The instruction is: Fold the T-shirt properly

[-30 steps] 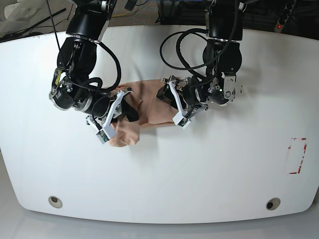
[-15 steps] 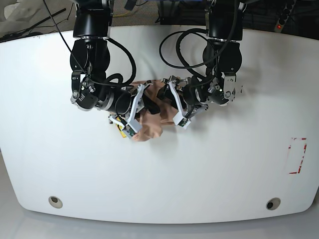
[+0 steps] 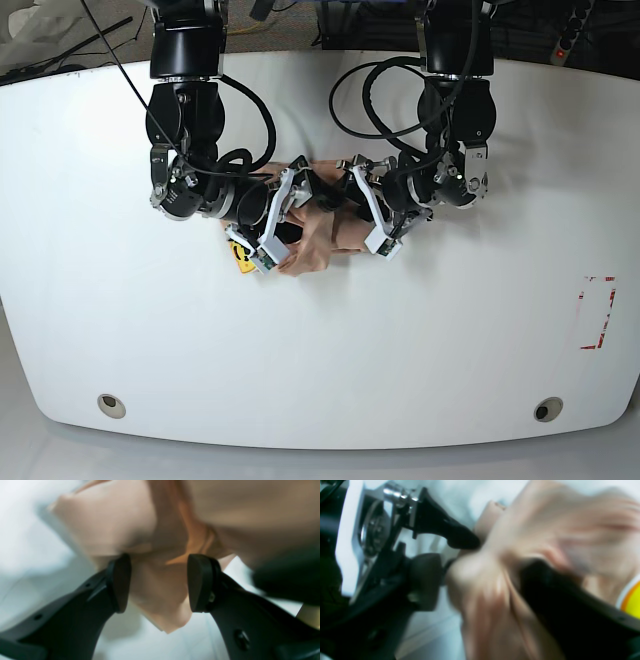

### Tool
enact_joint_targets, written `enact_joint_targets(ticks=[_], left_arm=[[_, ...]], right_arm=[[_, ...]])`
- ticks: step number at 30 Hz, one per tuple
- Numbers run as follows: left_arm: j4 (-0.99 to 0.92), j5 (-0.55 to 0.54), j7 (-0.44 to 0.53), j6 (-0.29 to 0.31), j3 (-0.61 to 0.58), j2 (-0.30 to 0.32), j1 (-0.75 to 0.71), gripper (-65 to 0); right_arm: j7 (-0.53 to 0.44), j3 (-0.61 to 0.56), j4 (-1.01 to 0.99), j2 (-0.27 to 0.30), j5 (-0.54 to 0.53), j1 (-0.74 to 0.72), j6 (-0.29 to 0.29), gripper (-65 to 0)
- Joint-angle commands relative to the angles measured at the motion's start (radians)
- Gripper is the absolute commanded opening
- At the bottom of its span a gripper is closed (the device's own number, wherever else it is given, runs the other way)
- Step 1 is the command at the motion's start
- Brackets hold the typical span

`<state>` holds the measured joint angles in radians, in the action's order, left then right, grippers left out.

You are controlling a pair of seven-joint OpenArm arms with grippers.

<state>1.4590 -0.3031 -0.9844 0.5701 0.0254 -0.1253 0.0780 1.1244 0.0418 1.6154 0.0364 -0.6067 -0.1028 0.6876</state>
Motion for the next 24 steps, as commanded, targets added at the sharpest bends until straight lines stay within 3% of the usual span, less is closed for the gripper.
enact_joint_targets(ticks=[1,6,12,18,24], left_arm=[[0.022,-0.023,0.025,0.008,0.032,-0.014,0.019,-32.8],[0.022,-0.147,0.020,0.008,0.069,-0.004,0.019,-39.4],[0.128,-0.319,-0.064,0.008,0.183,0.132,-0.020,-40.0],[0.194,-0.402,-0.092,0.008,0.298,0.287,-0.070,-40.0],[0.194,-0.422,-0.090,0.006,0.310,0.418,-0.082,-40.0]], right_arm=[[-0.016,-0.003,0.018,-0.025,-0.031,-0.035,0.011,-10.0],[-0.014,-0.004,0.018,-0.051,-0.031,-0.058,0.011,-12.4],[-0.019,-0.006,-0.016,-0.099,-0.022,-0.105,0.011,-12.0],[-0.019,-0.076,-0.068,-0.114,-0.031,-0.139,0.011,-12.4],[-0.019,-0.121,0.078,-0.111,-0.032,-0.110,0.011,-12.5]])
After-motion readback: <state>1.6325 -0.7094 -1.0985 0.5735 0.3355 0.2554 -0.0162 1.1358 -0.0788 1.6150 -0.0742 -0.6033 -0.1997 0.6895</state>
